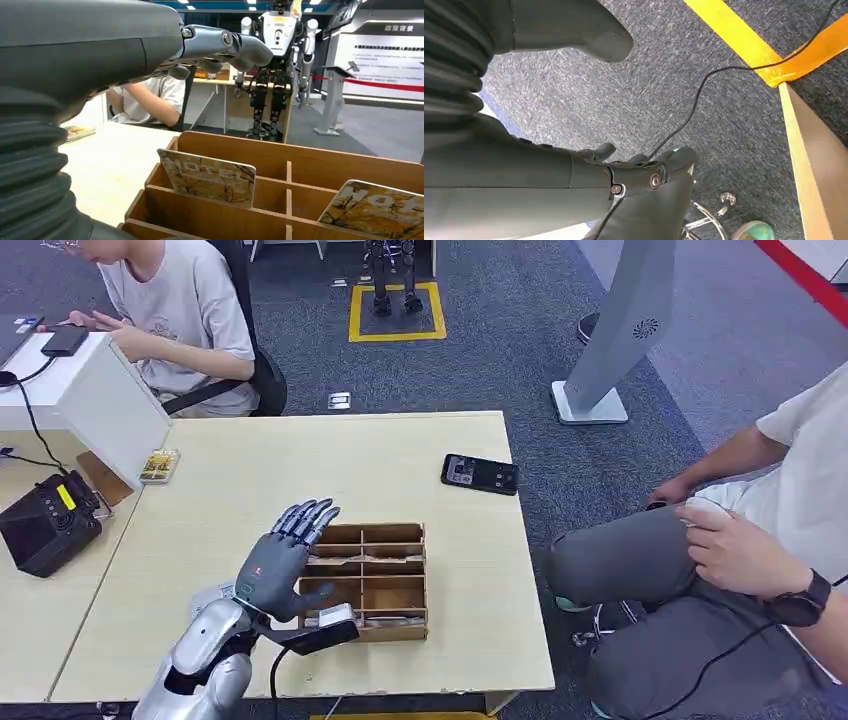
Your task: Pass the card to the sensor for recognition and then transmit it.
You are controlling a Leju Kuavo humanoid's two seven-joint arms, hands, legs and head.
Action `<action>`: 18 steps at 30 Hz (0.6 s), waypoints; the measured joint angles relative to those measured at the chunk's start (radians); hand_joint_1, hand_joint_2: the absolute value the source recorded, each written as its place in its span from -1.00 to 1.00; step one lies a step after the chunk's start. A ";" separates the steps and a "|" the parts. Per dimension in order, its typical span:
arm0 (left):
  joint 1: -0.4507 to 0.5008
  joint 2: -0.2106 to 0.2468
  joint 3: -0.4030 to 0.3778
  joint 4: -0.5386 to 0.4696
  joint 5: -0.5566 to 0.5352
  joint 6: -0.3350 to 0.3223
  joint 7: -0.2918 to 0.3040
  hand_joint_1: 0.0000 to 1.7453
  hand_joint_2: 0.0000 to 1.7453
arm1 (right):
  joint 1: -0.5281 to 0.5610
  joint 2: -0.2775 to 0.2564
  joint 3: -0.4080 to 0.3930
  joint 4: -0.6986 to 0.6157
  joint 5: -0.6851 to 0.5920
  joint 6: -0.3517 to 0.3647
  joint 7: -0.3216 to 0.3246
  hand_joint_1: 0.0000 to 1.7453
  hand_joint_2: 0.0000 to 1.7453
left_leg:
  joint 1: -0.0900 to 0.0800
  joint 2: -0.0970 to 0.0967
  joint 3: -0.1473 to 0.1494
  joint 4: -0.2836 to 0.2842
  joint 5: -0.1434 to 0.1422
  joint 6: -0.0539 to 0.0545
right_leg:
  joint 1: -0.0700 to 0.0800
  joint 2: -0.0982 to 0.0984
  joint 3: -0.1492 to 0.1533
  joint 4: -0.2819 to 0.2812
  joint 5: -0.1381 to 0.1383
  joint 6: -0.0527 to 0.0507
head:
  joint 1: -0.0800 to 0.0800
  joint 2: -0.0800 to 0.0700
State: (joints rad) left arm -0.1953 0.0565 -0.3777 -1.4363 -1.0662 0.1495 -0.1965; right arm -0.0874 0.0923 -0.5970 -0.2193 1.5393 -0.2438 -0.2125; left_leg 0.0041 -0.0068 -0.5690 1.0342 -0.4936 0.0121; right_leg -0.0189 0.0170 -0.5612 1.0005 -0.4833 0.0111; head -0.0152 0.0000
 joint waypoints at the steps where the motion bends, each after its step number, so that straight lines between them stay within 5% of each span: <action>1: 0.000 0.000 0.000 0.000 0.000 0.000 0.000 -1.00 1.00 | 0.000 0.000 0.000 0.000 0.000 0.000 0.000 -1.00 1.00 | 0.000 0.000 0.000 0.000 0.000 0.000 | 0.000 0.000 0.000 0.000 0.000 0.000 | 0.000 0.000; 18: 0.000 0.000 0.000 0.008 -0.002 0.000 0.000 -1.00 1.00 | 0.000 0.000 0.002 0.000 0.000 0.000 0.000 -1.00 1.00 | 0.000 0.000 0.000 0.000 0.000 0.000 | 0.000 0.000 0.000 0.000 0.000 0.000 | 0.000 0.000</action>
State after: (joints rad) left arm -0.1953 0.0561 -0.3777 -1.4282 -1.0685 0.1492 -0.1965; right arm -0.0875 0.0927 -0.5951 -0.2193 1.5393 -0.2438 -0.2121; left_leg 0.0042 -0.0068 -0.5691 1.0342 -0.4936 0.0121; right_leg -0.0189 0.0170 -0.5612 1.0005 -0.4833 0.0111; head -0.0149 0.0000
